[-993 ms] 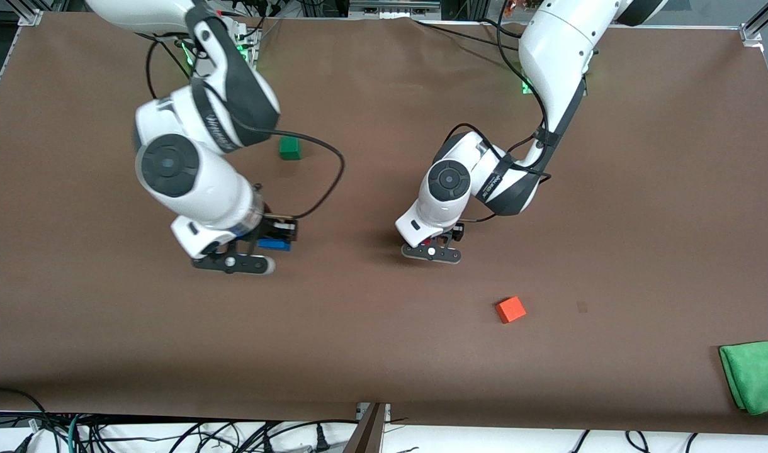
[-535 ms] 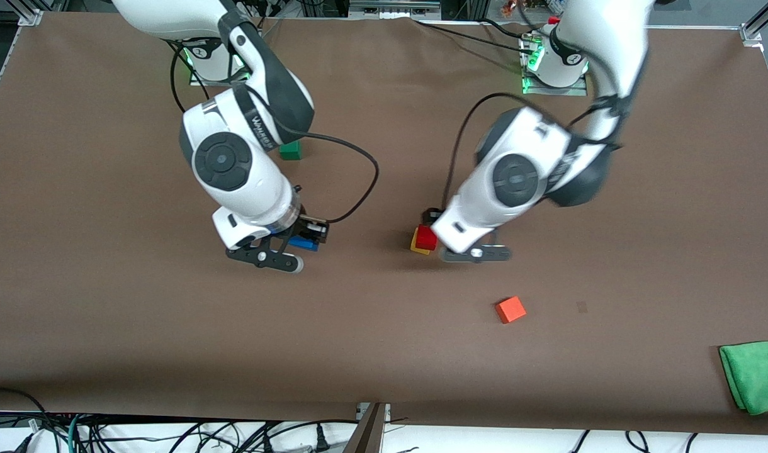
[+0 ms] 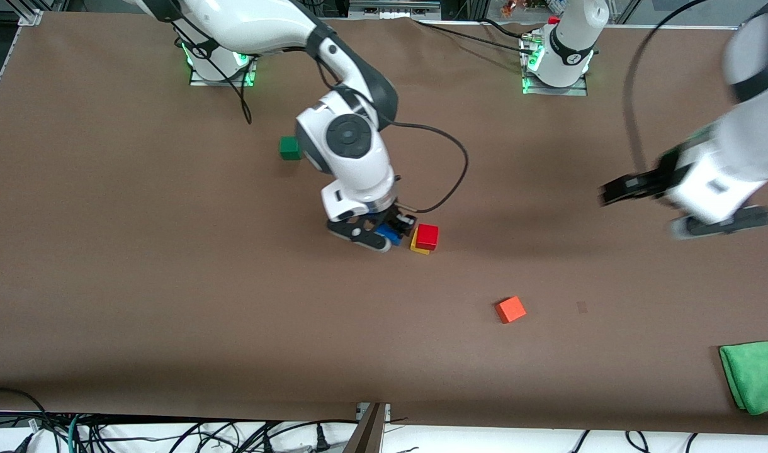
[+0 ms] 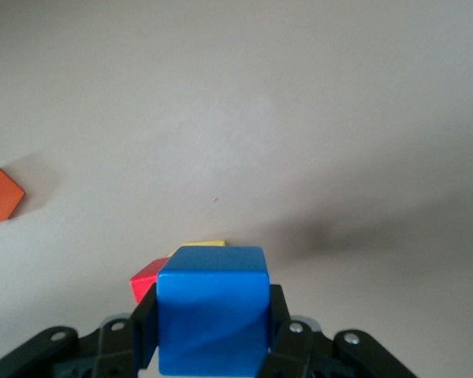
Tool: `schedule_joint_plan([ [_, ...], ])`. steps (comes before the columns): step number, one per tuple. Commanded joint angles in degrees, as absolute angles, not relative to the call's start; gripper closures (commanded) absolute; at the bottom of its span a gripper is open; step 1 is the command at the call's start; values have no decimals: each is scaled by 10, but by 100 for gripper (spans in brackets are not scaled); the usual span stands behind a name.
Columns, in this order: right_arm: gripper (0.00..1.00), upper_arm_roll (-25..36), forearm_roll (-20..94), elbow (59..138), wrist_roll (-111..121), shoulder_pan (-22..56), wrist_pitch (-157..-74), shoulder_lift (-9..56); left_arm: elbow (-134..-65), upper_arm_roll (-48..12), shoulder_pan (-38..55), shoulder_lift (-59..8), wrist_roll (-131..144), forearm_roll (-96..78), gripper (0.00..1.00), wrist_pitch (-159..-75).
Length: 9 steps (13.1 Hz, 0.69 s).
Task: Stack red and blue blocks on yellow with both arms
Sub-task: 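Open the left gripper and withdraw while the right gripper carries blue over, then lower the blue cube onto the red cube with the right gripper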
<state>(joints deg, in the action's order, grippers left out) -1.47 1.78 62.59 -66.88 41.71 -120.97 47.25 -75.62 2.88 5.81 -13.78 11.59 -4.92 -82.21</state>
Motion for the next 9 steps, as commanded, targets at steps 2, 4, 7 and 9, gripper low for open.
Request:
schedule_joint_plan([
  [2,72,10,8,564,-729,463,-1230,515,-784,47,33,-91,13,-16,0,-789],
  [4,71,25,3,564,-753,487,-1244,524,-793,41,39,-94,17,1,0,-790],
  [7,68,37,3,564,-756,498,-1258,530,-788,40,40,-104,16,1,0,-791],
  [9,67,40,3,564,-756,502,-1264,533,-787,40,40,-105,13,2,0,-792],
])
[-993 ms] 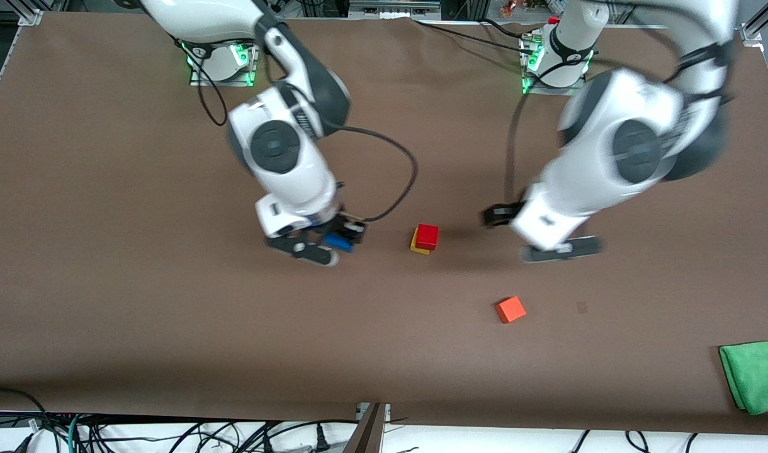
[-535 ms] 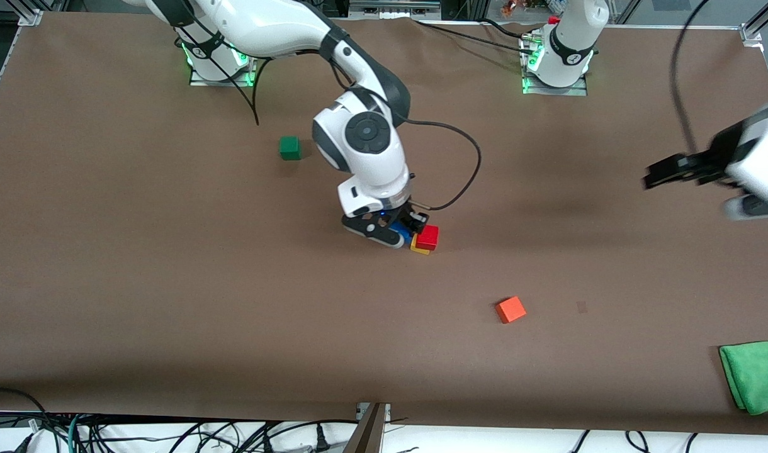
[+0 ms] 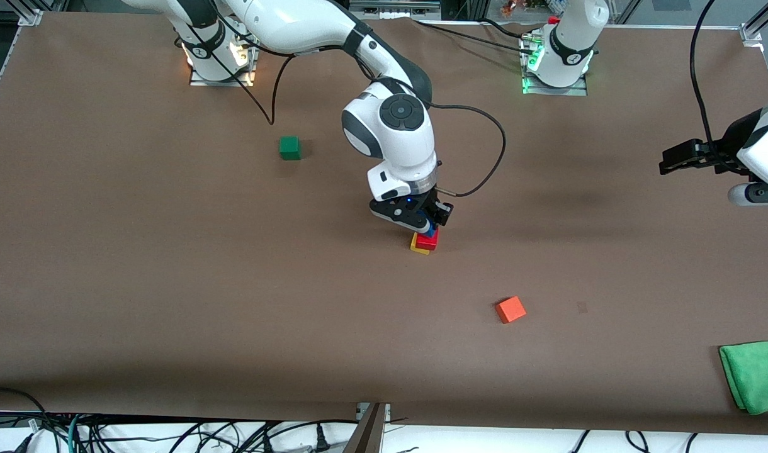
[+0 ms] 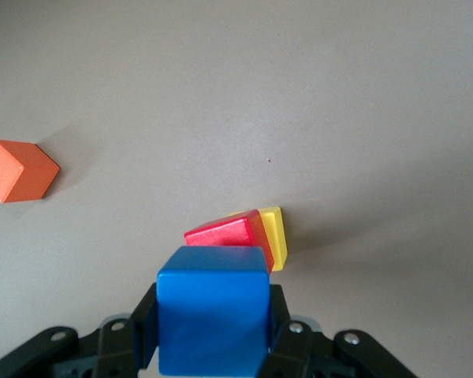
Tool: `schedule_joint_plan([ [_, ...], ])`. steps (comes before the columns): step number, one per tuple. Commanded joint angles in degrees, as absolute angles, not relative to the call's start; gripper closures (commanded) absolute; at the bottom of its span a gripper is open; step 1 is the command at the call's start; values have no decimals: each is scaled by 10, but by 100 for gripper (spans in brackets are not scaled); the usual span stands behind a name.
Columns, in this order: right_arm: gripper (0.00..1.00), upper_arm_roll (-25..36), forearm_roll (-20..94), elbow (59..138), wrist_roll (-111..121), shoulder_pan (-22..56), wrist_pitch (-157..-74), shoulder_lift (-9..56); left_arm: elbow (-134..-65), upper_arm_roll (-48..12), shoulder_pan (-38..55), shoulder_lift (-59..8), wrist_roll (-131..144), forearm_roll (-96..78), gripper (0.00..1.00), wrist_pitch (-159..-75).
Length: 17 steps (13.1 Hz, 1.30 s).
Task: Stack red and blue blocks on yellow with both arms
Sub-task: 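Lower the blue cube onto the red cube with the right gripper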
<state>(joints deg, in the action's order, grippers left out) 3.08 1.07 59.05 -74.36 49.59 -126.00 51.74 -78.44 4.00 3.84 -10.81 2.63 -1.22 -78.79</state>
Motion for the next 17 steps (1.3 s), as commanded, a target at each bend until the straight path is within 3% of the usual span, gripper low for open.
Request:
schedule_joint_plan([
  [1,65,40,-1,564,-757,502,-1265,535,-787,40,40,-105,12,1,0,-792],
  [3,58,40,-8,564,-758,504,-1265,540,-787,40,40,-105,13,1,0,-792],
  [8,52,40,-20,564,-768,511,-1274,548,-787,40,41,-105,16,0,0,-791],
  [9,44,41,-21,564,-768,511,-1274,550,-787,40,41,-105,16,-1,0,-791],
  [11,0,45,-21,564,-766,511,-1274,549,-787,40,41,-105,14,0,0,-791],
  [17,0,44,-18,558,-771,505,-1232,538,-786,40,42,-105,14,1,0,-791],
])
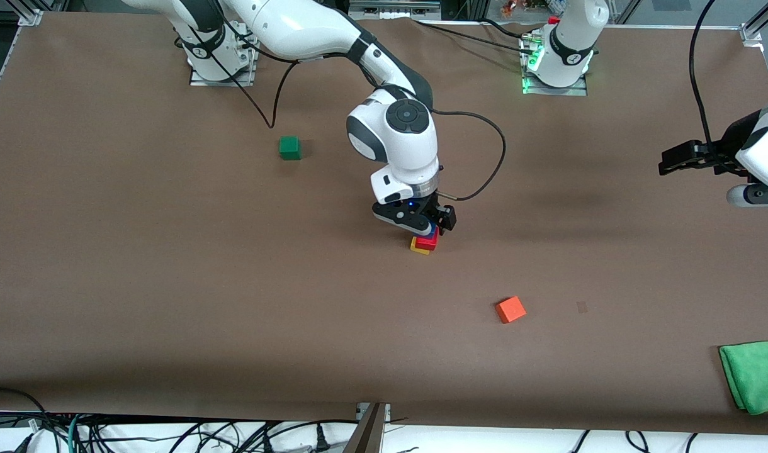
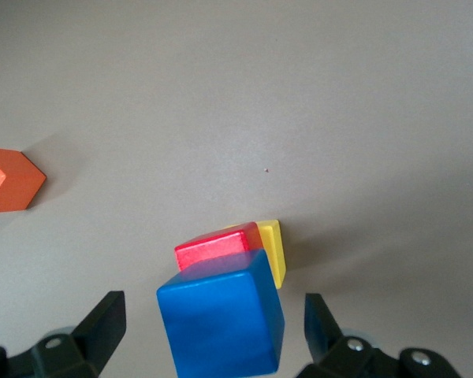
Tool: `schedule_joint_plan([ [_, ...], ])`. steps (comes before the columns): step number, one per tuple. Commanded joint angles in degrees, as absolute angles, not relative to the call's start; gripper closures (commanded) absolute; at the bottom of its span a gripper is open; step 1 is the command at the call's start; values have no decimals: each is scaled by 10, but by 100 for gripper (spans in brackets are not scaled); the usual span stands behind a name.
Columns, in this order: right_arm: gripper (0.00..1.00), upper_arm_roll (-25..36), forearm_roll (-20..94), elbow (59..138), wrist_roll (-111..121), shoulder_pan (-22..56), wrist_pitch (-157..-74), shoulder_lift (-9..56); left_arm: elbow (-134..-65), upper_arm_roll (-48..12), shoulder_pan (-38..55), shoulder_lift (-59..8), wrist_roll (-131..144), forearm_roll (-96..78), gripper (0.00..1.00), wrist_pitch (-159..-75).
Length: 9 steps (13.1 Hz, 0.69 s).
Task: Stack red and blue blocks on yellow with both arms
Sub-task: 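Lower the blue cube onto the red cube with the right gripper, then open the right gripper and lift it away from the stack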
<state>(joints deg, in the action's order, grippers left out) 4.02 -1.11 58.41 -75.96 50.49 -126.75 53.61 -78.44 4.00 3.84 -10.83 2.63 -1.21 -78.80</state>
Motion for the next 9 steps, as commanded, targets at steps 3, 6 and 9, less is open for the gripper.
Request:
schedule_joint_plan([
  [3,0,40,-14,523,-752,480,-1139,493,-784,39,47,-109,15,1,0,-791],
  [6,0,40,-13,525,-614,430,-1039,406,-783,40,47,-109,13,1,0,-791],
  [9,0,43,46,547,-467,348,-948,335,-783,40,48,-109,15,0,0,-791],
])
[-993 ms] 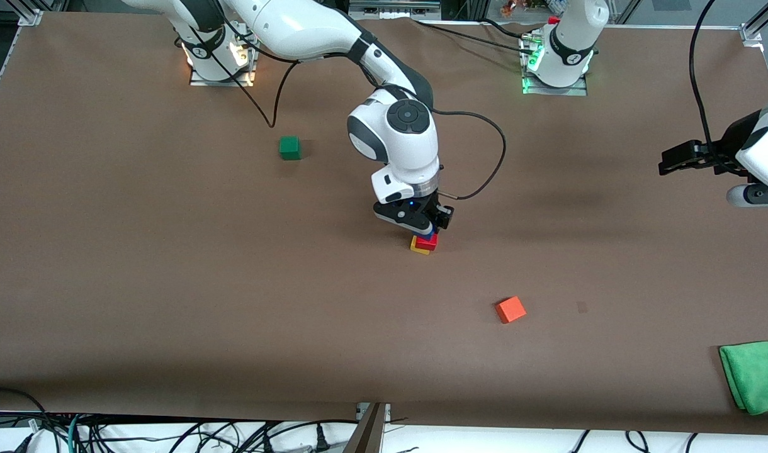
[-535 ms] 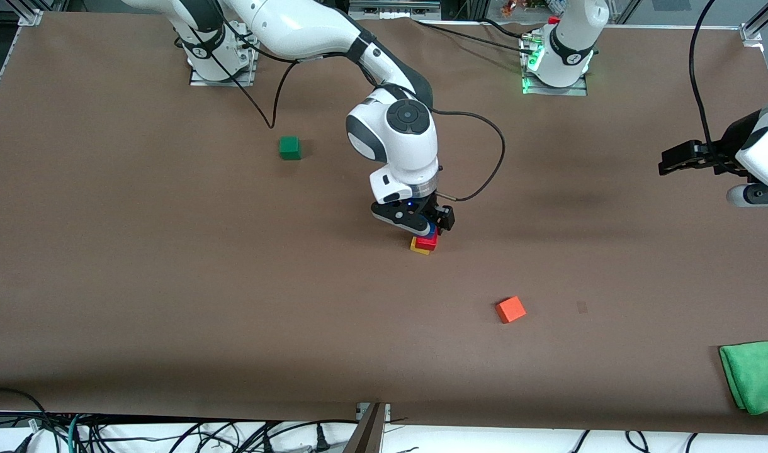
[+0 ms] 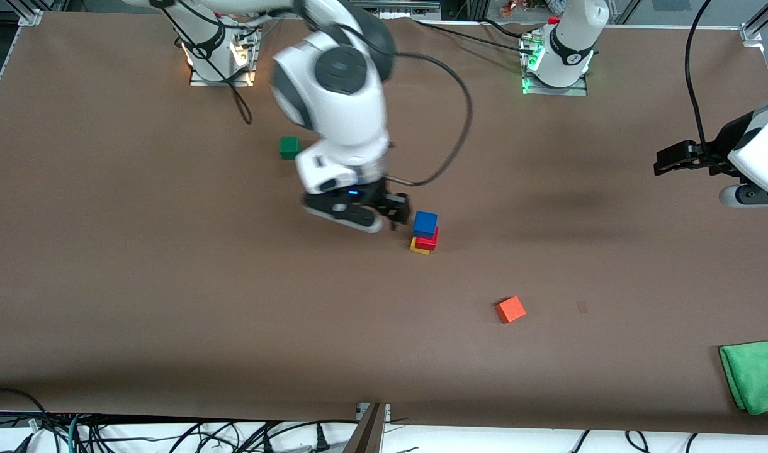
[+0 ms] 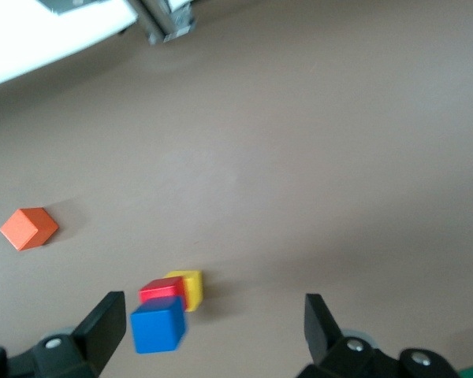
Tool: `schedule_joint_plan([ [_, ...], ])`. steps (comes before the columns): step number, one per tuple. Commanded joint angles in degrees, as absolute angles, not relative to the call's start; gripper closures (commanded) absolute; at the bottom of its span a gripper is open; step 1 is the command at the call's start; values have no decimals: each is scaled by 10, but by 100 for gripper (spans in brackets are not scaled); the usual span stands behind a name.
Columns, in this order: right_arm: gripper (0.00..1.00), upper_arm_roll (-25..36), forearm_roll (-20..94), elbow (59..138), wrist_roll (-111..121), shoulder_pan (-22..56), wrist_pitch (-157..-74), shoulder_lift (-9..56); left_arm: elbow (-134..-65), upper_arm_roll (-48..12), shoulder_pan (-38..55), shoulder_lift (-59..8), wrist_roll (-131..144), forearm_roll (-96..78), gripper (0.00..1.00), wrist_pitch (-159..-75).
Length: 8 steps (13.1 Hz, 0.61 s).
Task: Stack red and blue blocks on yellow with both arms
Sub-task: 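Open the right gripper and lift it away from the stack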
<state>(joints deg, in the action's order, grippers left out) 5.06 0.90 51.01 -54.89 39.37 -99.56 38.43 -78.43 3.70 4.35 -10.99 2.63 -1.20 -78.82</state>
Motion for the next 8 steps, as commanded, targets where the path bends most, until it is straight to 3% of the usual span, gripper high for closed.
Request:
schedule_joint_plan([
  [1,0,45,54,568,-429,325,-920,306,-783,40,47,-109,15,0,0,-791],
  [4,0,51,61,716,-357,273,-911,179,-783,40,47,-109,16,0,0,-791],
  [8,0,129,61,943,-231,269,-950,14,-783,40,47,-110,17,-1,0,-791],
])
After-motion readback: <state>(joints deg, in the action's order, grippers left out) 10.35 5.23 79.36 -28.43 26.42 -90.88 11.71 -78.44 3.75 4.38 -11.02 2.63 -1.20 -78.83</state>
